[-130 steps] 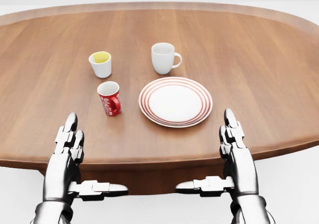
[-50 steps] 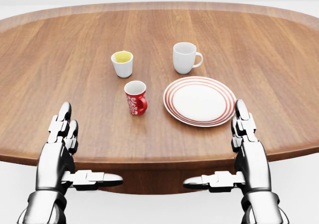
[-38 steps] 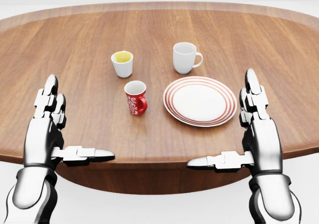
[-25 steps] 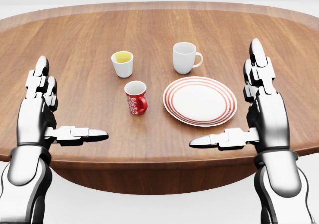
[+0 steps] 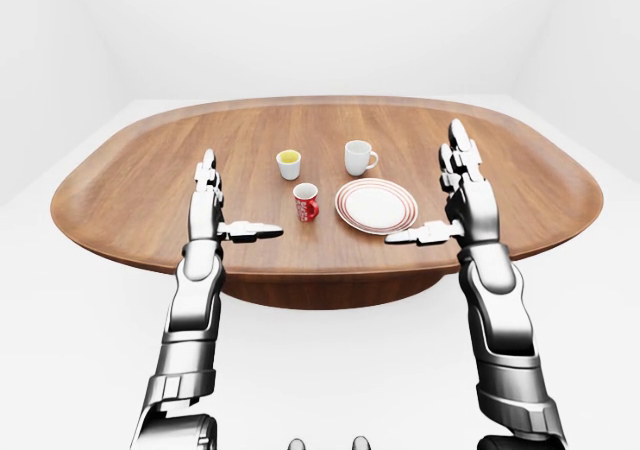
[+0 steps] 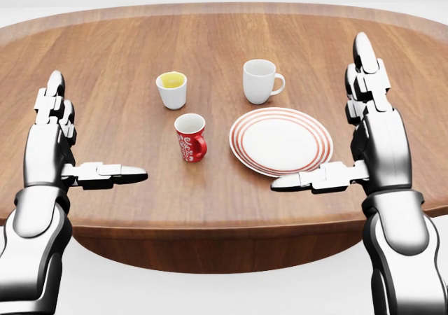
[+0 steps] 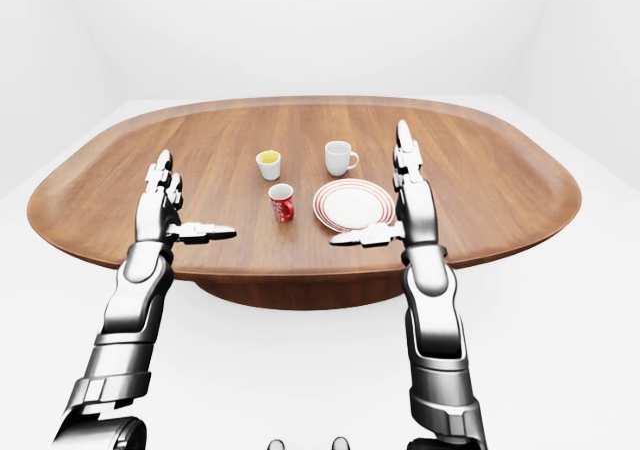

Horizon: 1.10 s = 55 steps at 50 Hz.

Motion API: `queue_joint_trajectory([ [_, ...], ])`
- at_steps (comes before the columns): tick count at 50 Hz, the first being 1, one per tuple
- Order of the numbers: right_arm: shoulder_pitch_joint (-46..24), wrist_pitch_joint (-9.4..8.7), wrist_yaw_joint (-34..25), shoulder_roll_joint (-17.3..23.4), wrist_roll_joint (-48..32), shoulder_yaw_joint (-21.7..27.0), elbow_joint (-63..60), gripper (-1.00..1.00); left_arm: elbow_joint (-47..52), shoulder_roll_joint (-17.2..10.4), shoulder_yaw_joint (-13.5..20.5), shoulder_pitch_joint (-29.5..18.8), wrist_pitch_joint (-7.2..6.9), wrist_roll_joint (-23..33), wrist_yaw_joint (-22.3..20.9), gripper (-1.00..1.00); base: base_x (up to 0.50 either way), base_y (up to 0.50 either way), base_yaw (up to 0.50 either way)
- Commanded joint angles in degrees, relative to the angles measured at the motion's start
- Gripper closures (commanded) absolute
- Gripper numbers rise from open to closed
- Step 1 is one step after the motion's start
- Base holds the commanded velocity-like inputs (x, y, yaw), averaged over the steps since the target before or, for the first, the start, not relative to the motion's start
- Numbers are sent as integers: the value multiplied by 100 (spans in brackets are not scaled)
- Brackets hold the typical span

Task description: Pick up the red mug and put it on the plate

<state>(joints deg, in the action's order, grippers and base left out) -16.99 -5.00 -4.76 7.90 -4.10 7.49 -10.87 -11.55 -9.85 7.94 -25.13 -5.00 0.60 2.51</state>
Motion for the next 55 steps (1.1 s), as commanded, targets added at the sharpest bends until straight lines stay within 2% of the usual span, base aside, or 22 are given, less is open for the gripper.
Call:
queue_joint_trajectory([
  [1,-120,0,-6,27,6,-6,177,-100,-143,-27,11,-58,0,9,26,-100,0,0,0],
  [21,-86,0,-71,30,-92,-30,189,-100,4,23,-39,-55,0,47,77,-100,0,0,0],
  [55,-26,0,-140,36,-112,-6,48,-100,19,36,-38,-13,0,82,60,-100,19,0,0],
])
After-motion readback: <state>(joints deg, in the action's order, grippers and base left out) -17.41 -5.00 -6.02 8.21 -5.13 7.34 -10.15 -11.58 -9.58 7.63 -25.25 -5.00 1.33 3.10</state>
